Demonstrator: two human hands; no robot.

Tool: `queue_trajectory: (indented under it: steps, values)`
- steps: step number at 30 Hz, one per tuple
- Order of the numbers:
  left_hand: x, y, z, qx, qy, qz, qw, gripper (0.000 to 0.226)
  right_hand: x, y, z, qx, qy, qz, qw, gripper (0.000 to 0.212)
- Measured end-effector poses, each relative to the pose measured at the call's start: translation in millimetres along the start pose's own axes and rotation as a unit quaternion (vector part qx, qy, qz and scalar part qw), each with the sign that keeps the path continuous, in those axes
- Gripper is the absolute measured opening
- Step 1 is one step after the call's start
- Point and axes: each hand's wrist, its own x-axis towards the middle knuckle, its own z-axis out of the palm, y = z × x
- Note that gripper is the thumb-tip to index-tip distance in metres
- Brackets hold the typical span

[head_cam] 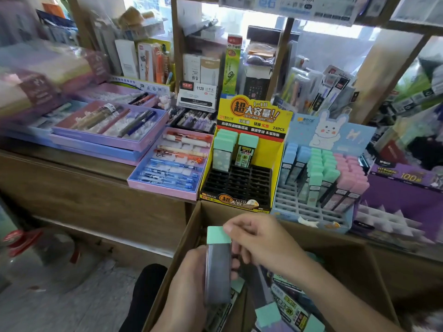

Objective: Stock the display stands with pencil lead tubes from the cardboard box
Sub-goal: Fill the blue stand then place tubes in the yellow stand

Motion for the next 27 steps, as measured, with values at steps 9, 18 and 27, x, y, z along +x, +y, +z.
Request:
queue_trajectory:
  steps: [9, 18, 27]
  values:
    - [-1, -20, -5, 0.116, -0.025, 0.105, 0.987, 0.037, -13, 1, -1, 0.121, -0.036, 0.056, 0.99, 0.035]
    - [0, -23, -12, 0.144, 0.038, 0.16, 0.976, 0.038, -9, 0, -13, 0.097, -0.033, 0.024, 0.994, 0.011]
    - [-3, -19, -10, 0.139, 0.112, 0.125, 0.976, 0.02, 17, -30, -58, 0.044, 0.12, -0.087, 0.988, 0.011]
